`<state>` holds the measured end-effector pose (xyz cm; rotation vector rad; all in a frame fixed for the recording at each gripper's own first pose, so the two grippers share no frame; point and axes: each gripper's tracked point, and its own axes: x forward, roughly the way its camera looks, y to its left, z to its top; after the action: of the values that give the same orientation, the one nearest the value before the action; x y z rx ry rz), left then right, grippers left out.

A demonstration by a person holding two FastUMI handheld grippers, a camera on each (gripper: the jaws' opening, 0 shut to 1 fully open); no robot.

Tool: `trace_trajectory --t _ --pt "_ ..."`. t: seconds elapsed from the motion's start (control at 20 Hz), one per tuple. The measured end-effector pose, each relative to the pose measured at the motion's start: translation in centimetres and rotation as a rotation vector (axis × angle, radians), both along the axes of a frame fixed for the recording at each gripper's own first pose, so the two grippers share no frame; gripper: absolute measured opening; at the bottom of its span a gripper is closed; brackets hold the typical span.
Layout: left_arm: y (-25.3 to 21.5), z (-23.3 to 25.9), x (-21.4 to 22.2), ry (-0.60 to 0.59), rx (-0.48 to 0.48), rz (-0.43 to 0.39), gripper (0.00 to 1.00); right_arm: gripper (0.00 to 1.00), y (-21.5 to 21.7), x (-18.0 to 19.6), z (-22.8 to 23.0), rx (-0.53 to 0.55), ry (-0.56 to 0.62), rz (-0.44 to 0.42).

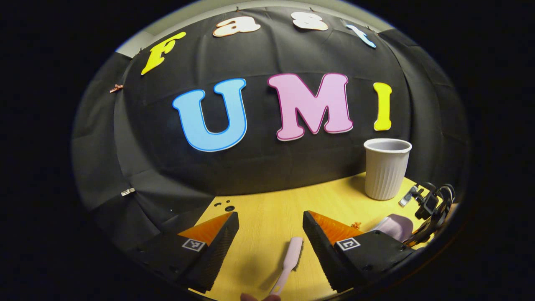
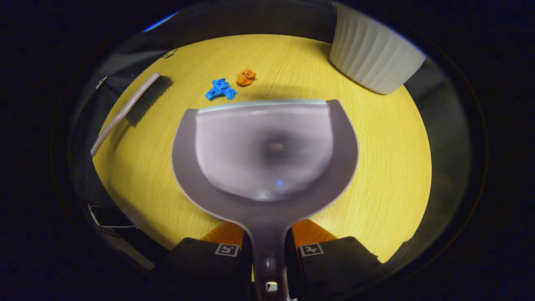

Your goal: Pick up the small broom and dustpan from the desktop, sweep the trash into the dustpan with the broom, and then empty the trash into the garbage bin.

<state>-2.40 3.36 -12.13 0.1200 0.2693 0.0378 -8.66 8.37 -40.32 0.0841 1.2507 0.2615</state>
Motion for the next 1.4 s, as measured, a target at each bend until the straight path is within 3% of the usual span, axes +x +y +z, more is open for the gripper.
trace_trajectory --t 0.2,0.25,0.5,0.85,0.9,1.1,1.3,1.35,1.4 --pt "0.1 -5.0 -0.7 0.125 -0.009 -0.036 0.98 0.34 0.0 0.0 1.9 0.021 -0.083 0.011" --pt "-0.2 -6.4 -0.6 0.161 -0.007 -0.051 0.98 0.39 -0.1 -0.1 2.2 0.021 -0.099 0.016" --pt "-2.1 -14.4 -1.6 0.402 -0.025 -0.17 0.98 0.33 -1.4 -2.1 3.8 -0.015 -0.15 0.077" --pt "-1.4 -22.9 -0.5 0.658 -0.017 -0.151 0.91 0.39 -2.1 -3.8 5.4 -0.013 -0.151 0.078" --pt "-1.4 -23.8 -0.2 0.684 -0.013 -0.155 0.95 0.39 -2.1 -3.9 5.5 -0.01 -0.146 0.078" --pt "-2.1 -26.4 1.3 0.76 -0.008 -0.177 0.83 0.36 -1.8 -4.4 6.1 -0.002 -0.135 0.095" --pt "-2.1 -27.8 2.1 0.812 0.012 -0.194 0.79 0.36 -1.7 -4.7 6.4 -0.001 -0.13 0.106" --pt "-2.2 -28.1 2.2 0.823 0.013 -0.195 0.66 0.36 -1.7 -4.6 6.3 -0.002 -0.127 0.108" --pt "-2.4 -28.0 2.4 0.824 0.003 -0.204 0.61 0.36 -1.6 -4.5 6.3 -0.002 -0.127 0.109"
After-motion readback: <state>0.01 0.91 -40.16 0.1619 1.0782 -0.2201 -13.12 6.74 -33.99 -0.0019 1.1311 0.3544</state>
